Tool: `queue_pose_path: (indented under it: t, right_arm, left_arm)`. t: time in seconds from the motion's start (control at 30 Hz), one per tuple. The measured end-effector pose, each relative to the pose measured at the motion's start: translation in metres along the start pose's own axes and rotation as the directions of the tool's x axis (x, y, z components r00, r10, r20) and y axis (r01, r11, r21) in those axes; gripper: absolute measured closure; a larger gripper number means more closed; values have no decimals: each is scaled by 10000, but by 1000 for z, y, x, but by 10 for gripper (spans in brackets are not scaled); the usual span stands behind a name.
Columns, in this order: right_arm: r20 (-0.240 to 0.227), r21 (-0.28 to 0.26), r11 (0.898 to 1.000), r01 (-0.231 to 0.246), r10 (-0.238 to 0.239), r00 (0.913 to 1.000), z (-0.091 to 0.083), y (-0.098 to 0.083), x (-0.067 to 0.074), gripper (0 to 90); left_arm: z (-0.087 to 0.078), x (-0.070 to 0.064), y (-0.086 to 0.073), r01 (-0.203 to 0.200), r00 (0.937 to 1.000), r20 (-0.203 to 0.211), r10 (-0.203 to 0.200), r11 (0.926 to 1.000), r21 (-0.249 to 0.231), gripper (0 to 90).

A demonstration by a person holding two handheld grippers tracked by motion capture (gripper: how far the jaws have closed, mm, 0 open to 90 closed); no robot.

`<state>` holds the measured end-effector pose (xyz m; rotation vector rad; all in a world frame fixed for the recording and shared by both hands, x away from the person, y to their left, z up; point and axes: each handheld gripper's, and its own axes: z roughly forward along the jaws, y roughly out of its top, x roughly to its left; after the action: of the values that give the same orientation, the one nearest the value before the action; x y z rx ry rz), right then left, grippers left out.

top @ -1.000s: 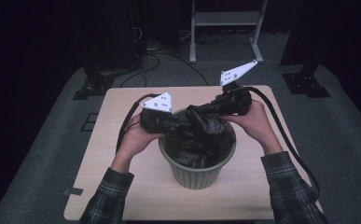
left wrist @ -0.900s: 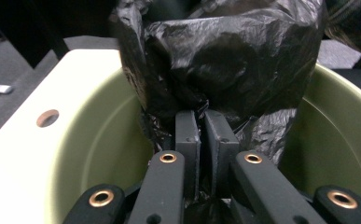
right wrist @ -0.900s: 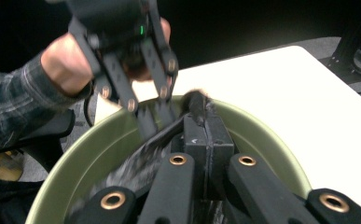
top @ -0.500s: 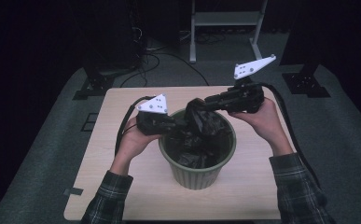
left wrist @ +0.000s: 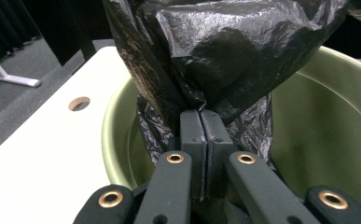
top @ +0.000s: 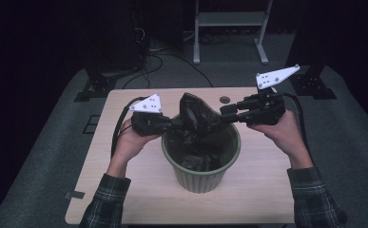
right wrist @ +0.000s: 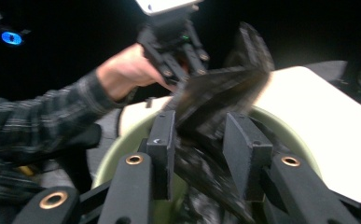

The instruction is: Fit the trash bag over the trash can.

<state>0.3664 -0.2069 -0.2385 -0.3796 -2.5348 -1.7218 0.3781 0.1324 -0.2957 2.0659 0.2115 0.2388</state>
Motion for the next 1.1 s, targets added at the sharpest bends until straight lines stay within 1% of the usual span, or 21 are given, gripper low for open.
queue_pose_path:
  t: [0.13, 0.23, 0.27, 0.3, 0.33, 0.4, 0.43, 0.47, 0.5, 0.6, 0.67, 0.7, 0.73, 0.77, 0.8, 0.83, 0.9, 0.93, 0.97, 1.07, 1.1]
  right_arm:
    - [-91, 247, 9997, 19, -17, 10000, 8, 0, 1, 626]
    - [96, 734, 9973, 50, -58, 9999, 19, -2, 0, 839]
    - [200, 844, 9964, 107, -124, 9997, 21, -2, -1, 894]
    - [200, 844, 9964, 107, -124, 9997, 21, -2, -1, 894]
    - [303, 889, 9960, 96, -123, 9995, 24, -3, -2, 899]
    - [548, 1075, 9942, -8, -51, 9985, 28, -3, -5, 900]
    - [771, 1215, 9925, -105, 12, 9970, 32, -4, -8, 900]
    - [771, 1215, 9925, -105, 12, 9970, 32, -4, -8, 900]
    - [830, 1240, 9921, -172, 69, 9965, 34, -4, -10, 900]
    - [914, 1262, 9918, -206, 90, 9958, 40, -3, -12, 900]
    - [1076, 1327, 9907, -290, 147, 9941, 46, -3, -14, 900]
    - [1109, 1325, 9906, -327, 179, 9937, 49, -2, -14, 900]
    - [1109, 1325, 9906, -327, 179, 9937, 49, -2, -14, 900]
    - [1099, 1312, 9908, -328, 184, 9938, 51, -2, -15, 900]
    - [1112, 1305, 9910, -311, 165, 9937, 53, -1, -14, 900]
    - [1069, 1360, 9903, -273, 128, 9942, 57, 2, -13, 900]
    - [1044, 1377, 9902, -225, 81, 9945, 59, 3, -12, 900]
    - [1020, 1381, 9902, -185, 44, 9948, 60, 3, -12, 900]
    - [981, 1348, 9907, -191, 59, 9952, 61, 3, -11, 900]
    - [954, 1381, 9903, -180, 48, 9954, 61, 3, -11, 900]
    - [872, 1361, 9906, -129, 10, 9962, 62, 3, -10, 900]
  left_arm:
    - [1, 1, -1, 53, 10000, 5, -53, 10000, -36, 887]
    - [2, 0, 0, 30, 10000, 71, -30, 10000, -42, 885]
    - [2, 0, 0, 14, 10000, -85, -15, 10000, -56, 856]
    - [2, 0, 0, 14, 10000, -85, -15, 10000, -56, 749]
    - [0, -1, 1, 78, 9994, -338, -82, 9999, -126, 749]
    - [-5, -3, 3, 146, 9973, -711, -175, 9990, -418, 586]
    - [-14, -7, 7, 51, 9956, -929, -112, 9978, -653, 510]
    - [-14, -7, 7, 51, 9956, -929, -112, 9978, -653, 492]
    - [-17, -10, 10, -61, 9947, -1030, -19, 9970, -775, 492]
    - [-22, -18, 19, -360, 9964, -798, 277, 9940, -1034, 478]
    - [-16, -26, 28, -612, 9968, -573, 557, 9933, -982, 452]
    - [-12, -29, 31, -660, 9968, -502, 614, 9933, -952, 439]
    - [-12, -29, 31, -660, 9968, -502, 614, 9933, -952, 430]
    - [-9, -31, 33, -694, 9970, -421, 657, 9930, -951, 430]
    - [-5, -32, 35, -737, 9966, -437, 699, 9930, -922, 419]
    - [0, -32, 37, -720, 9965, -478, 680, 9935, -879, 399]
    - [2, -32, 37, -677, 9969, -467, 635, 9932, -946, 393]
    - [3, -31, 37, -643, 9971, -459, 603, 9936, -930, 393]
    - [6, -30, 38, -566, 9980, -347, 534, 9937, -972, 396]
    - [7, -29, 38, -562, 9981, -302, 534, 9935, -989, 426]
    - [9, -29, 38, -555, 9982, -274, 529, 9933, -1015, 437]
